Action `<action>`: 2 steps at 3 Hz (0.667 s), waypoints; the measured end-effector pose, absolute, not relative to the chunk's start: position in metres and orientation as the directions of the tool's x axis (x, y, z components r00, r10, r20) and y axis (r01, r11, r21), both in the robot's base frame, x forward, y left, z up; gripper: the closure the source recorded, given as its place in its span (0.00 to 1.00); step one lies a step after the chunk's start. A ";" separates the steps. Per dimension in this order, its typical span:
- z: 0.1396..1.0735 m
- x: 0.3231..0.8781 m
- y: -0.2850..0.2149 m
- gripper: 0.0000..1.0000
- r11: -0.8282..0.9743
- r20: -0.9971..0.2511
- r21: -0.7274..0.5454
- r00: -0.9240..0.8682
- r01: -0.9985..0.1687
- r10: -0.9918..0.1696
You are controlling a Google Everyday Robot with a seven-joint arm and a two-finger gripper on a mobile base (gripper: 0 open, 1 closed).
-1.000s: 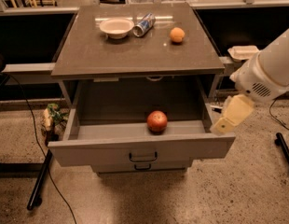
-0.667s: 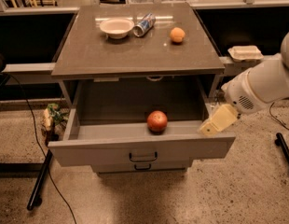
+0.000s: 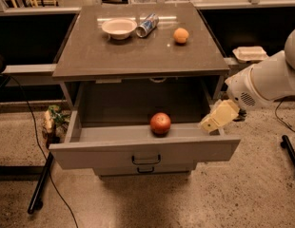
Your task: Pick apple from top drawer and place on counter
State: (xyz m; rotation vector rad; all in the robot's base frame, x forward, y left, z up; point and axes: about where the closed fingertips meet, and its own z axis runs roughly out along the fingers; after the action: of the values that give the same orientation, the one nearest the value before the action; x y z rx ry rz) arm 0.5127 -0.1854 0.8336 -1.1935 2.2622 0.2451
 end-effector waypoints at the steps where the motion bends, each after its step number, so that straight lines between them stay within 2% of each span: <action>1: 0.815 0.522 -0.178 0.00 0.586 -0.552 -0.064 -0.460 -0.808 -0.695; 2: 0.774 0.542 -0.158 0.00 0.574 -0.555 -0.017 -0.470 -0.819 -0.687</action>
Offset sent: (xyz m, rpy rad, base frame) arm 0.0469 0.0375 -0.0941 0.0721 0.1096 0.0164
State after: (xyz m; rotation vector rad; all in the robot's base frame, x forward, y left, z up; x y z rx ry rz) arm 0.5424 -0.1580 0.7745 -1.2020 2.2955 0.3421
